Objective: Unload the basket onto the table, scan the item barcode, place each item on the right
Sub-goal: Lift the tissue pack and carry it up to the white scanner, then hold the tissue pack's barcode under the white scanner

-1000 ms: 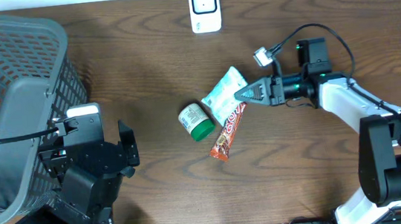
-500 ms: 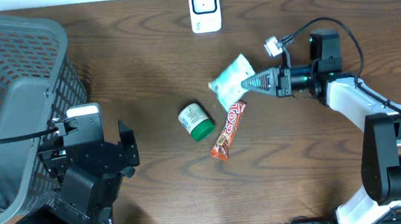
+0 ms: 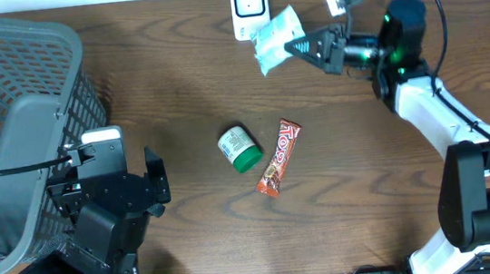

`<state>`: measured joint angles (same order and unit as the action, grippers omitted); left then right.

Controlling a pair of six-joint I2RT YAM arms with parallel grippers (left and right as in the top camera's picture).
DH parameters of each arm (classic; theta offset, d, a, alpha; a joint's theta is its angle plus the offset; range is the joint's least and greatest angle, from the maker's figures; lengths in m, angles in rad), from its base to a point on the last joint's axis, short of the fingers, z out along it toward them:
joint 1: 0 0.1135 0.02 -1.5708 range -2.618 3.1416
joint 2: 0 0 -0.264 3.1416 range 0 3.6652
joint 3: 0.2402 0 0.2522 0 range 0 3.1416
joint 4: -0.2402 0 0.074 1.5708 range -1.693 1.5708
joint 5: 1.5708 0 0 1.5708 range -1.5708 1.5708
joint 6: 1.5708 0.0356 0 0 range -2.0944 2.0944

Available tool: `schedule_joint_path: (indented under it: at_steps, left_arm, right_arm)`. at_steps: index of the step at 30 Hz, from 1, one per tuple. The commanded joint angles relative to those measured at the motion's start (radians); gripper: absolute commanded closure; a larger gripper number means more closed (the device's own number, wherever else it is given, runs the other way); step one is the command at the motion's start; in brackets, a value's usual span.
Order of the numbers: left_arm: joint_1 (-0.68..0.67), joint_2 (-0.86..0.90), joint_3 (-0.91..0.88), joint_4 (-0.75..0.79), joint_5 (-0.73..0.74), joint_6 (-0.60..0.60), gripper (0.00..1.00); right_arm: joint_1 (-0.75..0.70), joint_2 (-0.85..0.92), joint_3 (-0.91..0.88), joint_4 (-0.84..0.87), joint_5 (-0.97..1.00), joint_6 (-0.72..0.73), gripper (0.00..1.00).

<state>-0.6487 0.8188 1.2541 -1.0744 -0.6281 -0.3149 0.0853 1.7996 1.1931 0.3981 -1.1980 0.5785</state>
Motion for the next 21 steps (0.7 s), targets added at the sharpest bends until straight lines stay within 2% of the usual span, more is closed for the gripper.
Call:
schedule_joint_path:
  at_steps: [1,4,8,12,21]
  left_arm:
    - [0.003,-0.003,0.006,-0.002,-0.012,-0.004,0.02]
    - [0.003,-0.003,0.006,-0.002,-0.012,-0.004,0.02]
    - [0.003,-0.003,0.006,-0.002,-0.012,-0.004,0.02]
    - [0.003,-0.003,0.006,-0.002,-0.012,-0.004,0.02]
    - [0.003,-0.003,0.006,-0.002,-0.012,-0.005,0.02]
  right_arm:
    - [0.043,0.003,0.148,-0.238,0.291,-0.219,0.99]
    - [0.105,0.007,0.288,-0.499,0.559,-0.418,0.99]
    - [0.183,0.051,0.454,-0.644,0.785,-0.586,0.99]
    - [0.232,0.144,0.570,-0.668,0.958,-0.697,0.99]
    - [0.288,0.475,0.856,-0.721,1.308,-0.946,0.99]
